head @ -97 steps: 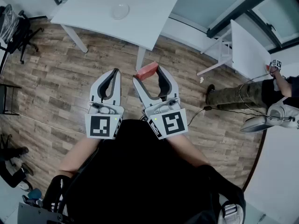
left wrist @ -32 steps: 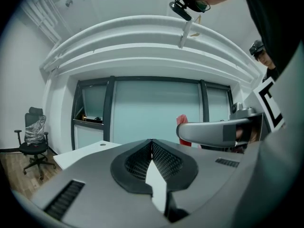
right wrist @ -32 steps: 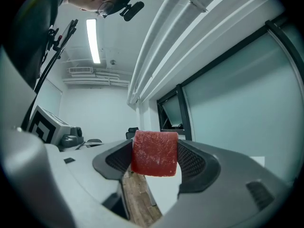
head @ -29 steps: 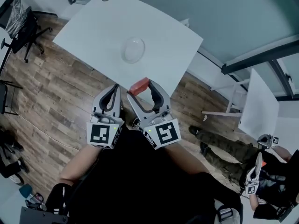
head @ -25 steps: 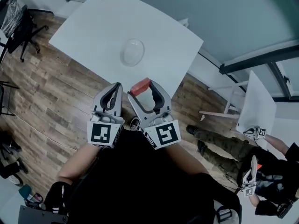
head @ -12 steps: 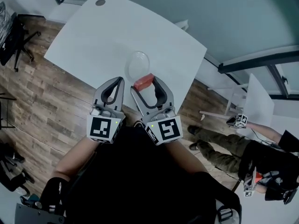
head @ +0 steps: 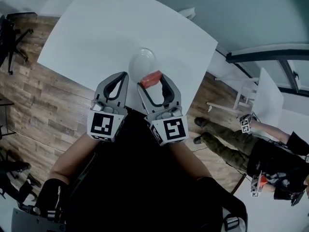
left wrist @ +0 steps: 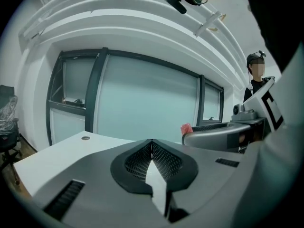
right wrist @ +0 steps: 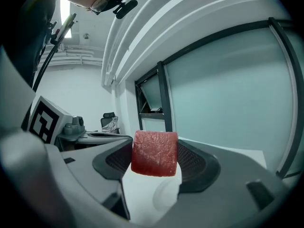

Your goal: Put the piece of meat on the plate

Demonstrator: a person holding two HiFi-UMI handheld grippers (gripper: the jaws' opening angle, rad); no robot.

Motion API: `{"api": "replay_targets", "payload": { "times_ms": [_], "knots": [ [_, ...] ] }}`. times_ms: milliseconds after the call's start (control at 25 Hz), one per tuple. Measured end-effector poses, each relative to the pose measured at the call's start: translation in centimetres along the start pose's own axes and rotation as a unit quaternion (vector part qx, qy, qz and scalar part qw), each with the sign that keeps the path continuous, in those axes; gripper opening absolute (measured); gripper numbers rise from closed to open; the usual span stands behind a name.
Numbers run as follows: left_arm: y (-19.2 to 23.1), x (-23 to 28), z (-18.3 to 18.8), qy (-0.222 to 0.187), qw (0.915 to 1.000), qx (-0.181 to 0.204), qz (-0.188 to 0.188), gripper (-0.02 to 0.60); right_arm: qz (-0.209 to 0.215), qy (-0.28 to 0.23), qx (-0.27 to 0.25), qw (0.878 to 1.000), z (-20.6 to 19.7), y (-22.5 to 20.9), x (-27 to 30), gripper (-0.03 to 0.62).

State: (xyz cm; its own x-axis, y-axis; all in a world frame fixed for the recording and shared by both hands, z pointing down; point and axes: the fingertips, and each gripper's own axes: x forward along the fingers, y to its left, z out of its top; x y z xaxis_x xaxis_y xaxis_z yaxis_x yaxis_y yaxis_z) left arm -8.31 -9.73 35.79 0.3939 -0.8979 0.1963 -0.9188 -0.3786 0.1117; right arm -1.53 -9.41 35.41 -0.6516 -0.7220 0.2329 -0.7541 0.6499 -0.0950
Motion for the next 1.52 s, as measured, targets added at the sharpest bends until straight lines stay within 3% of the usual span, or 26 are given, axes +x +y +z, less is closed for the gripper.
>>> {"api": "replay_targets", "payload": {
  "times_ms": [720,1160,1360,1520],
  "knots": [
    [0.3,7.4,-8.1,0.103,0.9947,0.007,-0.002,0.005,0.021,0.125,0.017,0.992,-9.5,-4.5,6.0,0.293],
    [2.4,8.7,-12.3,0.151,0.9884,-0.005,0.015,0.005,0.024,0.182,0.018,0.983,-14.2,-5.7,8.2,0.293],
    [1.3,8.0,-13.1,0.165,0.986,-0.012,0.015,0.005,0.027,0.213,0.013,0.977,-15.6,-5.3,6.6,0.293],
    [3.0,8.4,-14.7,0.178,0.9832,-0.03,0.023,0.003,0.04,0.233,0.013,0.971,-16.9,-4.3,8.2,0.293]
  ]
}}
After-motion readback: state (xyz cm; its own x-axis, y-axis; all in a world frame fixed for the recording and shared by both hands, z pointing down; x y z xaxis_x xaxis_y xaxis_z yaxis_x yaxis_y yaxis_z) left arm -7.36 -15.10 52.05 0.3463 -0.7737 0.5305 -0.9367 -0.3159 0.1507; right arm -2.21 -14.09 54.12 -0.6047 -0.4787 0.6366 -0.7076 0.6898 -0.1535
